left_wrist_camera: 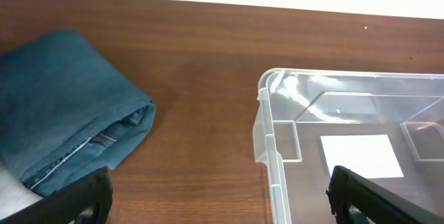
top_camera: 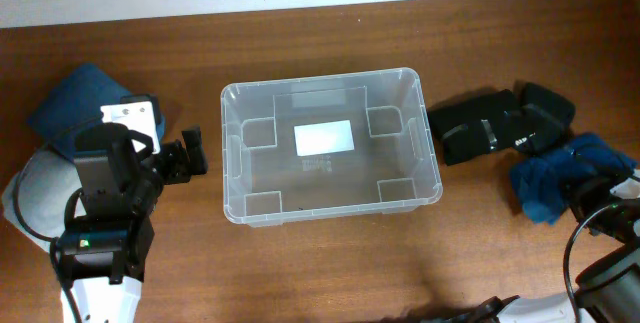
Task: Pack container
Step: 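Reach the right gripper to the folded teal garment and grasp it, then carry the teal garment into the container's left half and release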
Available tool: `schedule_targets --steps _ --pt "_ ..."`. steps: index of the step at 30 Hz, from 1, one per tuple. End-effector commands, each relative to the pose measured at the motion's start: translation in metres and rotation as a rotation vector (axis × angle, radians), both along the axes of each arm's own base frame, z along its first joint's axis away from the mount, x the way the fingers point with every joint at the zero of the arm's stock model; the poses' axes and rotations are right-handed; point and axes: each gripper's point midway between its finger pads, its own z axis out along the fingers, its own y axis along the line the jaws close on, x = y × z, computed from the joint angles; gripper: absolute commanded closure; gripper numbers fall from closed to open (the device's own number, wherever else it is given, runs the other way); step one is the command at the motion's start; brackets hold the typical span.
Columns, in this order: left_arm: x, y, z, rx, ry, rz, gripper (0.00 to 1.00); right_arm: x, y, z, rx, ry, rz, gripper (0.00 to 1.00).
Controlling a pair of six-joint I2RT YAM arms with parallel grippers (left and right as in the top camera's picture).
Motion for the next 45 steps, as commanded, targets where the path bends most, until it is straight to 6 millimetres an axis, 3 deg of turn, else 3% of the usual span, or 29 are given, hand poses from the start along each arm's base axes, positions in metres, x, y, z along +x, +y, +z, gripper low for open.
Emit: schedule_targets --steps 1,5,9,12,16,19,20,23,29,32,35,39,45 --pt "0.003 0.002 0.009 -0.003 -0.022 0.014 0.01 0.007 0.016 0.008 0.037 -0.047 0.036 0.83" --pt "0.003 0.002 0.009 -0.003 -0.022 0.014 0.01 0.012 0.01 0.047 -0.025 -0.093 0.04 0.85" --pt "0.003 0.002 0.009 -0.003 -0.022 0.014 0.01 0.022 0.01 0.123 -0.139 -0.203 0.074 0.9" --pt "0.003 0.002 0.009 -0.003 -0.022 0.014 0.01 0.027 0.027 0.184 -0.235 -0.267 0.136 0.93" --pt "0.003 0.005 0.009 0.005 -0.022 0.025 0.01 0.039 0.08 0.251 -0.37 -0.34 0.32 0.95" --pt "0.003 0.008 0.009 0.016 -0.021 0.041 0.01 0.055 0.132 0.275 -0.406 -0.369 0.474 0.95" --pt "0.002 0.01 0.008 0.022 -0.014 0.051 0.01 0.067 0.174 0.279 -0.415 -0.382 0.603 0.95" --pt "-0.002 0.013 0.002 0.024 0.012 0.061 0.01 0.082 0.231 0.27 -0.409 -0.359 0.734 0.95" --pt "-0.019 0.058 -0.014 -0.006 0.098 0.237 0.01 0.109 0.356 0.234 -0.39 -0.326 0.982 0.95" --pt "-0.022 0.07 -0.014 -0.052 0.096 0.257 0.01 0.118 0.413 0.209 -0.357 -0.307 1.054 0.95" --pt "-0.025 0.08 -0.015 -0.05 0.1 0.291 0.01 0.126 0.456 0.177 -0.304 -0.245 1.047 0.96" --pt "-0.025 0.081 -0.015 -0.047 0.101 0.296 0.0 0.121 0.51 0.127 -0.193 -0.134 1.048 0.96" --pt "-0.024 0.081 -0.018 -0.048 0.108 0.296 0.01 0.109 0.555 0.065 -0.098 0.003 1.027 0.96"
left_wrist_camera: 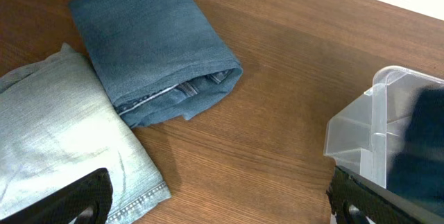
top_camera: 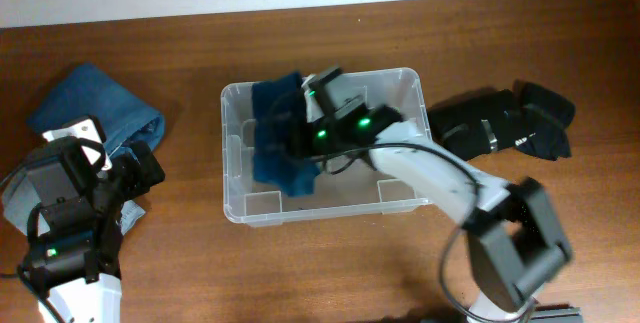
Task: Pack container
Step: 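Carry the teal garment into the container's left half and release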
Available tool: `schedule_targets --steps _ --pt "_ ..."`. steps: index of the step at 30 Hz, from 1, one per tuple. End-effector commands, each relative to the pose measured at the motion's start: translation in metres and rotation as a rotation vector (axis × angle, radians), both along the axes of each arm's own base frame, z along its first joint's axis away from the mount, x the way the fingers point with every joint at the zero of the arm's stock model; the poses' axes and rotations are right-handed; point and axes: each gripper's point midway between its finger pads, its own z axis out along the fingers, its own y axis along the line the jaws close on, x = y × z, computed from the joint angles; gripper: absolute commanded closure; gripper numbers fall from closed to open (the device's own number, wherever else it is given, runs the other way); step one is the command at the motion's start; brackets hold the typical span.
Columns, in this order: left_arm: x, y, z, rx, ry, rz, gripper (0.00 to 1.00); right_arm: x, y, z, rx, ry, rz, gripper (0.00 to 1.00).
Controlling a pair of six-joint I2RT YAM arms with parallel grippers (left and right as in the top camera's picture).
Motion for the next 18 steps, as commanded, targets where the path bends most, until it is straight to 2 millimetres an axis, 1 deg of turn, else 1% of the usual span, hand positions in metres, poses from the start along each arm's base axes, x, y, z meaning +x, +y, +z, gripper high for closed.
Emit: schedule_targets --steps 1,3,5,6,7,8,9,10,12,14,16,18 --pt "0.003 0.0 0.005 -0.014 -0.011 0.0 0.01 -0.003 0.02 -0.018 0.02 0.072 -0.071 0.96" --pt "0.004 0.0 0.004 -0.014 -0.009 0.0 0.01 -0.009 0.026 -0.029 0.005 0.089 -0.054 0.96" --pt "0.004 0.0 0.004 -0.014 -0.009 0.0 0.01 -0.011 0.028 -0.034 -0.004 0.091 -0.042 0.94" --pt "0.004 0.0 0.004 -0.015 -0.008 0.0 0.01 -0.011 0.028 -0.034 -0.01 0.077 -0.022 0.81" --pt "0.004 0.0 0.004 -0.015 -0.007 0.0 0.0 -0.011 0.028 -0.034 -0.02 0.057 0.009 0.63" --pt "0.004 0.0 0.003 -0.015 -0.006 0.0 0.01 -0.012 0.027 -0.031 -0.023 0.037 0.045 0.41" --pt "0.004 0.0 0.003 -0.015 -0.005 0.0 0.01 -0.013 0.024 -0.027 -0.029 0.026 0.062 0.11" --pt "0.004 0.0 0.002 -0.016 -0.003 0.0 0.01 -0.012 0.02 -0.023 -0.036 0.016 0.067 0.01" --pt "0.005 0.0 0.002 -0.017 -0.001 0.0 0.01 -0.005 0.004 -0.004 -0.062 -0.022 0.053 0.01" --pt "0.005 0.0 0.001 -0.018 0.002 -0.001 0.0 0.006 -0.018 0.023 -0.101 -0.087 0.027 0.01" --pt "0.005 0.0 0.001 -0.017 0.002 0.0 0.01 0.016 -0.043 0.064 -0.145 -0.185 0.007 0.01" --pt "0.005 0.0 0.001 -0.017 0.001 0.0 0.01 0.024 -0.081 0.108 -0.212 -0.28 -0.05 0.01"
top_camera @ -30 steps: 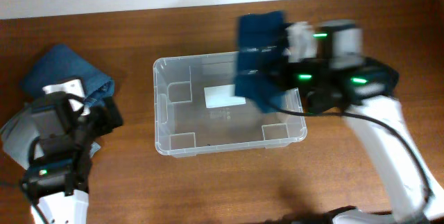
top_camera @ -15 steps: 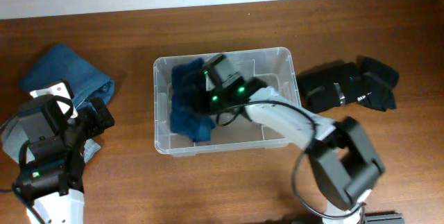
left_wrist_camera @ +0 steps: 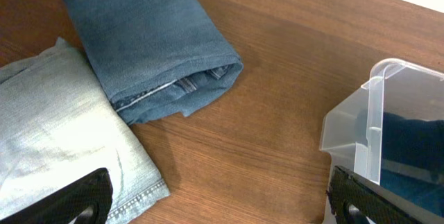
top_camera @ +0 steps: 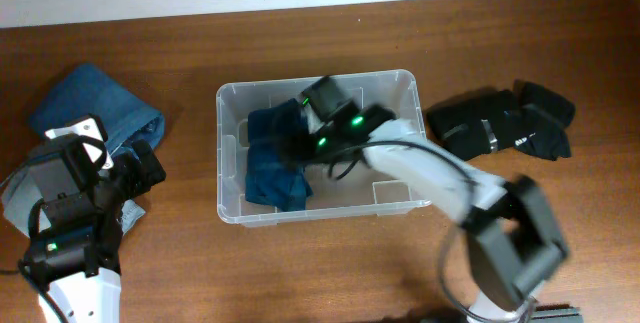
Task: Pack container
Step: 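Carry the teal garment into the container's left half and release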
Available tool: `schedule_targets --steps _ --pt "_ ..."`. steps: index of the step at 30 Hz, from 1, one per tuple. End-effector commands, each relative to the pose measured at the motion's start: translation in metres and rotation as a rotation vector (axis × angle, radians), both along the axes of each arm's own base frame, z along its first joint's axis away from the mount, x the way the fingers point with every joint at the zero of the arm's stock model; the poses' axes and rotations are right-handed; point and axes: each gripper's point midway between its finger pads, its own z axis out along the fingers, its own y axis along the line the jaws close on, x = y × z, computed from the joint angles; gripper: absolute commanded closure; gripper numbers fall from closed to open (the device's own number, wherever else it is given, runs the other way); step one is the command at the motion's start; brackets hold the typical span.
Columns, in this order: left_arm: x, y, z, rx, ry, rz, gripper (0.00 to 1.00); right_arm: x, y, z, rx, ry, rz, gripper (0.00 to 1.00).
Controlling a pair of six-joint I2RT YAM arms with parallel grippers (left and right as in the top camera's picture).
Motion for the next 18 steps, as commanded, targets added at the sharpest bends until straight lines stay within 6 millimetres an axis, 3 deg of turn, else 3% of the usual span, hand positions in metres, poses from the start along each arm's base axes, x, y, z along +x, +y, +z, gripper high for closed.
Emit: schedule_targets --steps 1,4,6,8,11,14,18 --pt "0.003 0.0 0.008 -0.009 -0.021 0.003 0.0 0.037 -0.064 0.121 -0.071 -0.341 -0.086 0.01" --pt "0.004 0.001 0.008 -0.008 -0.023 0.003 0.01 0.04 -0.142 0.166 -0.122 -0.415 -0.277 0.02" --pt "0.004 0.001 0.008 -0.008 -0.024 0.003 0.01 0.038 -0.197 0.177 -0.142 -0.408 -0.409 0.01" --pt "0.004 0.001 0.009 -0.008 -0.026 0.002 0.01 0.033 -0.248 0.172 -0.16 -0.352 -0.542 0.01" --pt "0.005 0.001 0.009 -0.007 -0.028 0.002 0.01 0.021 -0.306 0.147 -0.119 -0.22 -0.677 0.02" --pt "0.005 0.001 0.009 -0.007 -0.028 0.002 0.01 0.009 -0.345 0.102 -0.029 -0.088 -0.779 0.01" --pt "0.005 0.001 0.009 -0.007 -0.028 0.003 0.01 -0.005 -0.366 0.038 0.052 0.011 -0.834 0.01"
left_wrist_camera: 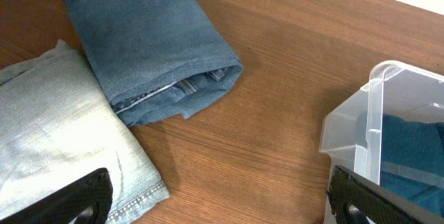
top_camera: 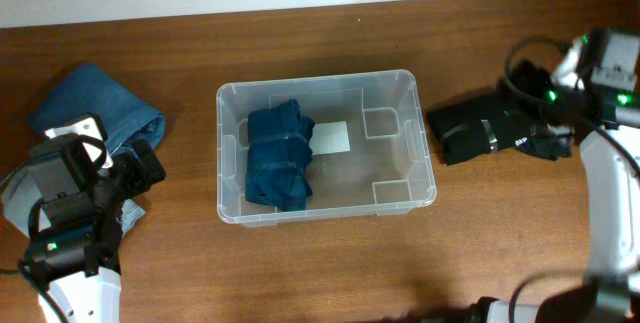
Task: Pack container
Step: 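Carry the teal garment into the container's left half and release, then grasp the folded black garment with the right gripper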
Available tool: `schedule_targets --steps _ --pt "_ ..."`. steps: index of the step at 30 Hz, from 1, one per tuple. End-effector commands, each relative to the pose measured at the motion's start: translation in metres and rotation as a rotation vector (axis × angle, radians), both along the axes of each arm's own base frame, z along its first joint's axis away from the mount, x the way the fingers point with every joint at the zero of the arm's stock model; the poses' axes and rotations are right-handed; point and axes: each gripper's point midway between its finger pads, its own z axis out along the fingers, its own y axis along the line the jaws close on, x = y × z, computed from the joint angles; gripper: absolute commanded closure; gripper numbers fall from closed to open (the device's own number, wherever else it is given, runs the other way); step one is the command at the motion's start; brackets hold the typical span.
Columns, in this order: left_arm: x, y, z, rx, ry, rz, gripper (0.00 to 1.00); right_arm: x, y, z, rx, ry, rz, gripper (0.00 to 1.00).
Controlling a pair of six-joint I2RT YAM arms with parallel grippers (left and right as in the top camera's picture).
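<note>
The clear plastic container [top_camera: 425, 178] stands mid-table; its corner shows as the container [left_wrist_camera: 371, 113] in the left wrist view. A folded dark blue cloth [top_camera: 278, 158] lies in its left half. Left of the box lie folded blue jeans [top_camera: 95, 108], the same jeans [left_wrist_camera: 149, 44], and a pale denim piece [left_wrist_camera: 55, 134]. My left gripper [top_camera: 138, 178], seen as the left gripper [left_wrist_camera: 222, 203] from the wrist, stands open over bare wood between jeans and box. My right gripper [top_camera: 540, 113] hovers at the black garment [top_camera: 485, 128]; its jaws are unclear.
The table's back edge meets a white wall. The pale denim piece [top_camera: 12, 198] lies partly under my left arm. The right arm's cable loops near the right edge. Bare wood lies in front of the container.
My right gripper has left the container and is now at the far right over the black garment. The dark blue cloth lies free in the box. The left arm has not moved.
First the container was empty, the dark blue cloth lay at the right by the black garment, and my left gripper was beside the box. Then my right gripper held the cloth over the box, the left arm farther left. Then the cloth was down inside; now it lies released.
</note>
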Motion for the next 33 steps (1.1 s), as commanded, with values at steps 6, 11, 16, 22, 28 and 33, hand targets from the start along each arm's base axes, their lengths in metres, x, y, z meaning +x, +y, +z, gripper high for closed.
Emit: schedule_targets --steps 6,11,16,22,28,33 --pt "0.003 0.0 0.008 -0.009 -0.024 0.002 0.0 -0.011 0.016 -0.111 0.236 0.033 0.044 0.02" --pt "0.003 0.0 0.008 -0.009 -0.023 0.002 0.01 0.004 0.019 -0.149 0.297 0.067 0.007 0.02" --pt "0.003 0.0 0.008 -0.008 -0.024 0.002 0.01 0.014 0.023 -0.178 0.366 0.076 -0.009 0.02" --pt "0.003 0.0 0.008 -0.008 -0.024 0.003 0.01 0.022 0.032 -0.165 0.385 0.005 0.086 0.58" --pt "0.003 0.0 0.008 -0.008 -0.023 0.002 0.0 0.028 0.034 -0.105 0.314 -0.13 0.171 0.95" --pt "0.003 0.0 0.008 -0.008 -0.024 0.003 0.01 0.02 0.063 0.014 0.115 -0.358 0.355 0.96"
